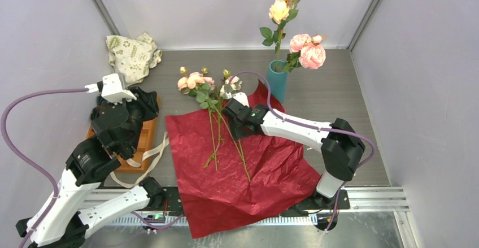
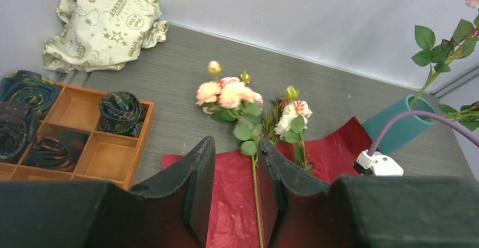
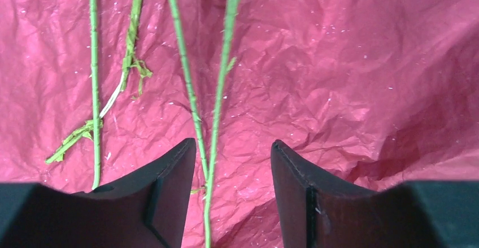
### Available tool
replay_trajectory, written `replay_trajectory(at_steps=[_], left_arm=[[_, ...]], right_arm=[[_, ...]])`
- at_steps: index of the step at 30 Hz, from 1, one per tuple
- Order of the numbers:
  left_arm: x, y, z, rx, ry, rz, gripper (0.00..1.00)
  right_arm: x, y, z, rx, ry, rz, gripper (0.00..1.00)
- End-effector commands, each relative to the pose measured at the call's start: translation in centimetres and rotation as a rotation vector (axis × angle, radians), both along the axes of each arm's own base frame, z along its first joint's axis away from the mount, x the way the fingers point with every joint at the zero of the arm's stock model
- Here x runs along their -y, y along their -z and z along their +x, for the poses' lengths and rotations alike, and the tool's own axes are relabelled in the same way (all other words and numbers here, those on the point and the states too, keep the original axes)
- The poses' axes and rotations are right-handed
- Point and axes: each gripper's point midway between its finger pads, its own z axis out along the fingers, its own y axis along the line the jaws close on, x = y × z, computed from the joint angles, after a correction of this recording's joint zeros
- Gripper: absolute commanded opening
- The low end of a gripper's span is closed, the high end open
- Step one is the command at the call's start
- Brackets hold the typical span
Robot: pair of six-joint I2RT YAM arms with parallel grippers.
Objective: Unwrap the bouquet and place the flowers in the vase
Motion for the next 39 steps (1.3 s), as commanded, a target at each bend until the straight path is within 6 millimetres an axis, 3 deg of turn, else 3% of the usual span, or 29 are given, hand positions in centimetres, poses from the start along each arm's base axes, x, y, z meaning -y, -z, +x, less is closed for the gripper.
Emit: replay_trajectory(at_steps=[1, 5, 9, 16, 21, 26, 34, 39], left_arm=[[0.9, -1.3, 0.4, 0.038, 0.021, -0.056, 0.35], [0.6, -1.4, 0.2, 0.04, 0.017, -0.058, 0.35], [0.2, -1.4, 0.0, 0.043, 0.011, -0.055, 0.35], [-1.0, -1.2, -0.6, 0.051, -0.022, -0.048, 0.36], [-1.2, -1.0, -0.7, 0.051, -0.027, -0.044, 0.37], [-1.1, -1.0, -0.7, 0.047, -0.024, -0.041, 0.37], [-1.2, -0.9, -0.7, 0.047, -0.026, -0.043, 0.37], [-0.8, -0.9, -0.5, 0.041, -0.017, -0.042, 0.37]], right_arm=[[-0.1, -3.3, 2.1, 0.124, 0.041, 0.012, 0.57], [-1.1, -4.7, 4.8, 0.184, 0.056, -0.007, 0.54], [-2.1, -3.8, 8.0, 0.159, 0.087, -0.003, 0.41], [-2.7, 0.7, 11.5, 0.075, 0.119, -0.038, 0.38], [-3.0, 3.1, 12.4, 0.031, 0.123, -0.053, 0.45], [-3.1, 4.1, 12.7, 0.014, 0.132, -0.051, 0.46], [-3.1, 1.3, 12.5, 0.056, 0.152, 0.021, 0.48], [-3.5, 1.7, 12.6, 0.039, 0.14, 0.009, 0.48]])
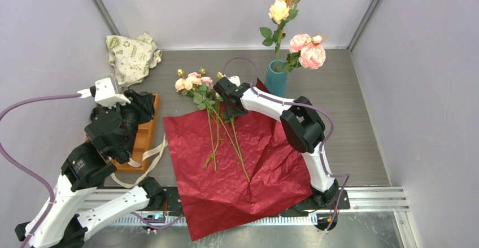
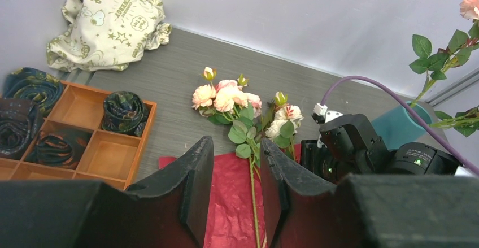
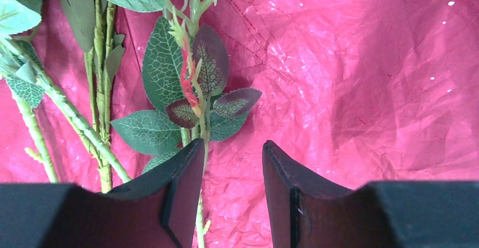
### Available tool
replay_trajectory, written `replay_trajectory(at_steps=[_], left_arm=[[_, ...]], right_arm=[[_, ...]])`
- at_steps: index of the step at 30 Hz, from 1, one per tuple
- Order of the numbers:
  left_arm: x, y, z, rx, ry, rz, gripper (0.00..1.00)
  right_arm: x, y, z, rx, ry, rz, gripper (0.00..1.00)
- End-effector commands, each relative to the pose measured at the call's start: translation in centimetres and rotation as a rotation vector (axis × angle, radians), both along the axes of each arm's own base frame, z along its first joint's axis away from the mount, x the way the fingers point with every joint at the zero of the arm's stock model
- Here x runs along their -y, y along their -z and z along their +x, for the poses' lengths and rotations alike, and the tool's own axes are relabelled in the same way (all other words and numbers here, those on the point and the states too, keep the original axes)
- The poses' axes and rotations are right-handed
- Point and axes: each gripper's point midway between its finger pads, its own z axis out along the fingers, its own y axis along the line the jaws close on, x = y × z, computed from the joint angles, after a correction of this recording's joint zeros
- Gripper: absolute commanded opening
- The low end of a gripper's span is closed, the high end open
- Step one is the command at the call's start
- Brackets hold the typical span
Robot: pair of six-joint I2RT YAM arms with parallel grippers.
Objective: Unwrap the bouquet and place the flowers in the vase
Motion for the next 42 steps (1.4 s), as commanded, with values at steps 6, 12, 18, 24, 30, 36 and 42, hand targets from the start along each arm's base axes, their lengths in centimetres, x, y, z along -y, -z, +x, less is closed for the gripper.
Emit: replay_trajectory(at_steps=[6, 12, 18, 24, 30, 36, 42], left_arm=[[-0.3, -0.8, -0.1, 0.027, -0.012, -0.023, 0.37], [-0.2, -0.8, 0.0, 0.027, -0.008, -0.019, 0.37], [-0.2, -0.8, 0.0, 0.024, -0.007, -0.017, 0.37], [-1.0, -0.7, -0.4, 0.03, -0.028, -0.014, 0.38], [-1.1, -0.4, -0.4, 0.027, -0.036, -0.007, 0.38], [-0.7, -0.3, -0.2, 0.018, -0.024, -0.003, 0.38], [-0.7, -0.4, -0.3, 0.022, -0.02, -0.013, 0.38]], right_arm=[[-1.7, -4.9, 1.1, 0.095, 0.015, 0.105, 0.49], [-2.7, -4.5, 1.4, 0.072, -0.013, 0.11, 0.51], [-4.1, -1.0, 2.4, 0.015, -0.027, 0.08, 0.51], [-4.0, 0.7, 3.4, -0.009, -0.01, 0.067, 0.48], [-3.6, 0.0, 3.5, -0.001, -0.013, 0.073, 0.23], [-3.2, -5.4, 3.4, 0.069, -0.029, 0.12, 0.01], [-2.4, -15.7, 2.1, 0.225, -0.067, 0.205, 0.01]])
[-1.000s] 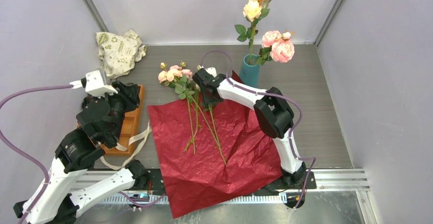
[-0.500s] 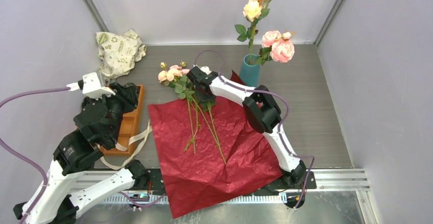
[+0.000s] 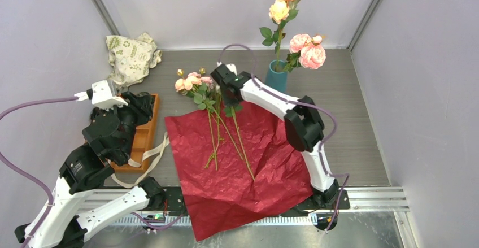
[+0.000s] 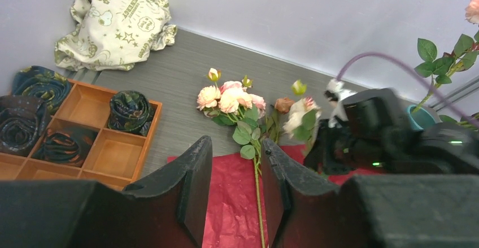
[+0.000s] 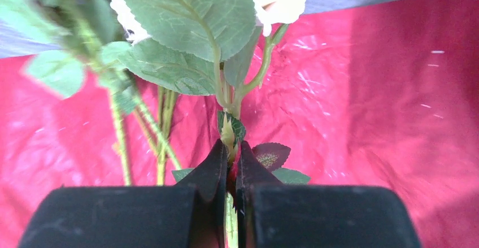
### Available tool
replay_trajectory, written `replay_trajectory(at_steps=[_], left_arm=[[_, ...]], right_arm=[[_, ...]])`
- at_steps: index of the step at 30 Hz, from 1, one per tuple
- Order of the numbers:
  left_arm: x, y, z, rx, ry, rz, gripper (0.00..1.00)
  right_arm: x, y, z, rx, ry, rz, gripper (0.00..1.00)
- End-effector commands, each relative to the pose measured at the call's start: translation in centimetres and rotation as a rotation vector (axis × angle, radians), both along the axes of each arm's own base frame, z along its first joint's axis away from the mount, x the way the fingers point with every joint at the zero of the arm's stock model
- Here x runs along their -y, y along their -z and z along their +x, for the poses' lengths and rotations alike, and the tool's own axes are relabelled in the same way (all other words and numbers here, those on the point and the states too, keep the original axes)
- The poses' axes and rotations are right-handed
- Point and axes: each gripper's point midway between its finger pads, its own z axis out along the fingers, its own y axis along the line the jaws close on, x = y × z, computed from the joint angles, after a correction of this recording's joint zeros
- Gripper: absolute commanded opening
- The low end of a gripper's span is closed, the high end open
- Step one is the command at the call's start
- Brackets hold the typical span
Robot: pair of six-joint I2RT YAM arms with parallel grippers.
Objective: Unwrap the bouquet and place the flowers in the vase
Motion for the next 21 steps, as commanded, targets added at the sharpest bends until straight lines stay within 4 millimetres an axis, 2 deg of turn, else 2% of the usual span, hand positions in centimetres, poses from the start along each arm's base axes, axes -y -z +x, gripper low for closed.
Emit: replay_trajectory(at_steps=[1, 8, 15, 19, 21], left_arm=[[0.1, -0.5, 0.1, 0.017, -0.002, -0.011, 0.38], [0.5, -0.4, 0.3, 0.009, 0.009, -0.01, 0.38], [1.2, -0.4, 0.6, 0.008, 0.028, -0.016, 0.38], [1.5, -0.5, 0.8, 0.009, 0.033, -0.017, 0.38], [1.7, -0.5, 1.0, 0.01, 0.037, -0.017, 0.38]], right_arm=[[0.5, -14.6, -0.4, 0.249, -0.03, 0.147, 0.01], [3.3, -27.6, -3.2, 0.487, -0.062, 0.271, 0.01], [8.8, -39.9, -4.0, 0.9, 0.011, 0.339, 0.01], [11.9, -45.8, -4.5, 1.155, 0.079, 0.369, 0.01], [13.0, -48.0, -4.7, 1.278, 0.111, 0.378, 0.01]])
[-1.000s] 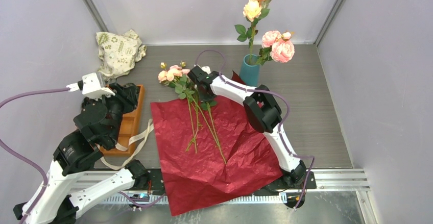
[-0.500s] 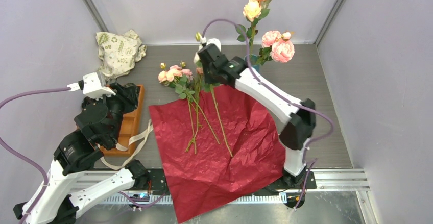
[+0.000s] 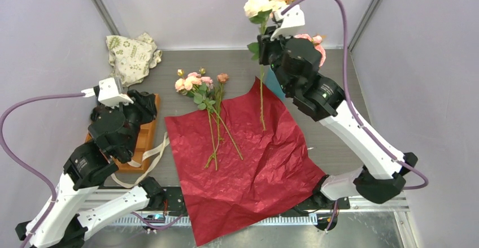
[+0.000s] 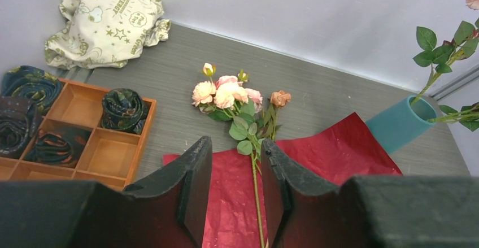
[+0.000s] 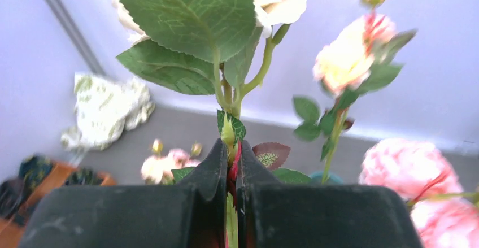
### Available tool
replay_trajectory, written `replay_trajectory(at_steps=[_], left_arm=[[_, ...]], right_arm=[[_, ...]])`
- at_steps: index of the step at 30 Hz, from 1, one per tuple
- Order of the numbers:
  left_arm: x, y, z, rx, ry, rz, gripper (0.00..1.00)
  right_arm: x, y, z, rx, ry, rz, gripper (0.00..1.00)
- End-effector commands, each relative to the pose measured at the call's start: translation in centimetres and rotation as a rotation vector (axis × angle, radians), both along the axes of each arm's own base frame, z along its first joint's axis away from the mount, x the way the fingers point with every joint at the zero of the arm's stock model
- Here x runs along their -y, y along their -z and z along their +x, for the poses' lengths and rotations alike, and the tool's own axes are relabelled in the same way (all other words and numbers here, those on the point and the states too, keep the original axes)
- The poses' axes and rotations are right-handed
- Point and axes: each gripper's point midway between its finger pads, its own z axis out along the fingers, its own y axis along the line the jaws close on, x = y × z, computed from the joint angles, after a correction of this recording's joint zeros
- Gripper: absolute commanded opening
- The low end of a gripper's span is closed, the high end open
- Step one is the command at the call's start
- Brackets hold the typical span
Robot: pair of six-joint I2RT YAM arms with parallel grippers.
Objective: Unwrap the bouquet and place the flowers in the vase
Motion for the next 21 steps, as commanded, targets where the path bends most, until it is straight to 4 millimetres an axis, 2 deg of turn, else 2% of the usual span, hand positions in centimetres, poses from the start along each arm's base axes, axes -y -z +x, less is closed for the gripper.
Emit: replay_trajectory(at_steps=[1, 8, 15, 21], left_arm=[[0.8, -0.9, 0.5, 0.031, 0.014, -0.031, 0.38], [1.6, -0.8, 0.9, 0.026, 0.036, -0.016, 0.38], [1.9, -0.7, 1.1, 0.037, 0.053, -0.003, 0.4], [1.7, -0.5, 1.1, 0.048, 0.043, 0.006, 0.41]], right_arm=[[3.4, -7.8, 0.2, 0.346, 0.148, 0.088, 0.01], [4.1, -11.7, 1.7, 0.57, 0.279, 0.049, 0.01], [3.9, -13.0, 4.9, 0.675, 0.421, -0.079, 0.01], [4.4, -13.5, 6.4, 0.694, 0.456, -0.108, 0.01]])
